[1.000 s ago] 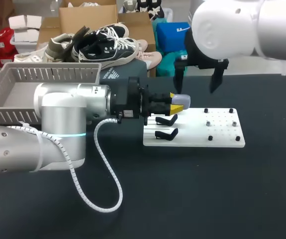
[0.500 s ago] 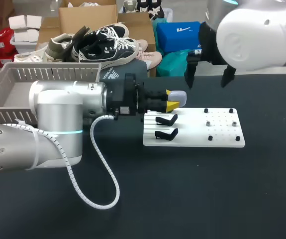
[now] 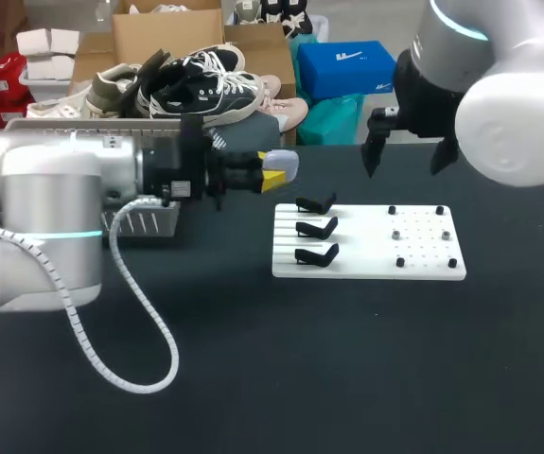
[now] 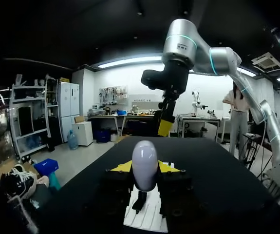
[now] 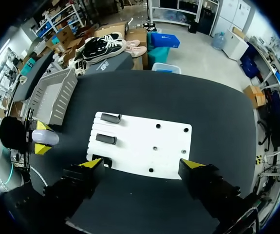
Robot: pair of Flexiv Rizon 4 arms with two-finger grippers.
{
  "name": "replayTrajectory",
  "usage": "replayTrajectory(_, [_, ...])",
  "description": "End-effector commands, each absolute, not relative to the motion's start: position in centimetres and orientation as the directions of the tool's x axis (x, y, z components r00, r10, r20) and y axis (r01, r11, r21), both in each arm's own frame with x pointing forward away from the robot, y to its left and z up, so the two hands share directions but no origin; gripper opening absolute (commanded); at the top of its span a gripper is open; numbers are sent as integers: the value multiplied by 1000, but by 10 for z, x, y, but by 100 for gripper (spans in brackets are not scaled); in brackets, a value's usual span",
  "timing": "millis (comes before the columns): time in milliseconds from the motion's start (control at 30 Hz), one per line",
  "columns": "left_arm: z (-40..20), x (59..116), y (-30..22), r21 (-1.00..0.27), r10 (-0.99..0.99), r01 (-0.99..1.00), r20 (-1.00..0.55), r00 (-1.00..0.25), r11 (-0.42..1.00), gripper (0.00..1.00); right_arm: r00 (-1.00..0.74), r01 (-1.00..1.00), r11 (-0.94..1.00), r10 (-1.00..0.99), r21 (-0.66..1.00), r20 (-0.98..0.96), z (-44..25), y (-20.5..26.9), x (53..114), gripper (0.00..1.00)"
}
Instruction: Pick up each earbud case from the left stands, insert the matching earbuds, close the lid, and place the case in the box.
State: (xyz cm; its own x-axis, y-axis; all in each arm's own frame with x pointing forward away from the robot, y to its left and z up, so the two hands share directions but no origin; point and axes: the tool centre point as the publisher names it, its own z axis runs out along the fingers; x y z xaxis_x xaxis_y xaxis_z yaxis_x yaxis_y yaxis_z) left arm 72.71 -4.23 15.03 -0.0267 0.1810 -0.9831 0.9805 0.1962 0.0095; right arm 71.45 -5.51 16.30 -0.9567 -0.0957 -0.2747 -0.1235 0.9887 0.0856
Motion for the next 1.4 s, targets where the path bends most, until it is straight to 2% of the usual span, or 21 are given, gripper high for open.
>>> replayTrajectory(33, [168, 714, 0, 73, 239, 909, -971, -31, 411, 0, -945, -119, 989, -87, 83, -315, 162, -56, 711, 100])
replayTrajectory(200, [163, 740, 45, 106, 322, 811, -941, -106, 575, 0, -945, -119, 989, -87, 83, -315, 162, -56, 711, 100])
replayTrajectory(333, [162, 760, 71, 126, 356, 760, -923, -146, 638, 0, -945, -119, 989, -87, 83, -315, 162, -56, 711, 100])
replayTrajectory(900, [110, 860, 140, 147, 432, 597, -823, -368, 789, 0, -945, -119, 989, -87, 83, -315, 162, -56, 711, 100])
replayTrajectory(1133, [99, 876, 151, 144, 449, 585, -790, -418, 798, 0, -945, -119, 989, -87, 83, -315, 162, -56, 711, 100])
replayTrajectory(1167, [99, 875, 151, 143, 450, 584, -787, -422, 799, 7, -945, -119, 989, -87, 83, -315, 162, -56, 711, 100])
replayTrajectory(1200, [99, 875, 152, 140, 453, 594, -787, -419, 792, 33, -945, -119, 989, -87, 83, -315, 162, -56, 711, 100])
replayTrajectory(1233, [99, 874, 152, 142, 459, 600, -785, -417, 787, 49, -945, -119, 989, -87, 83, -315, 162, -56, 711, 100])
replayTrajectory(1267, [99, 871, 152, 145, 462, 598, -782, -419, 788, 87, -945, -119, 989, -87, 83, -315, 162, -56, 711, 100])
replayTrajectory(1300, [100, 869, 153, 147, 462, 596, -781, -420, 789, 100, -945, -119, 989, -87, 83, -315, 162, -56, 711, 100])
replayTrajectory(1400, [104, 862, 155, 156, 472, 601, -778, -415, 784, 100, -945, -119, 989, -87, 83, -315, 162, -56, 711, 100])
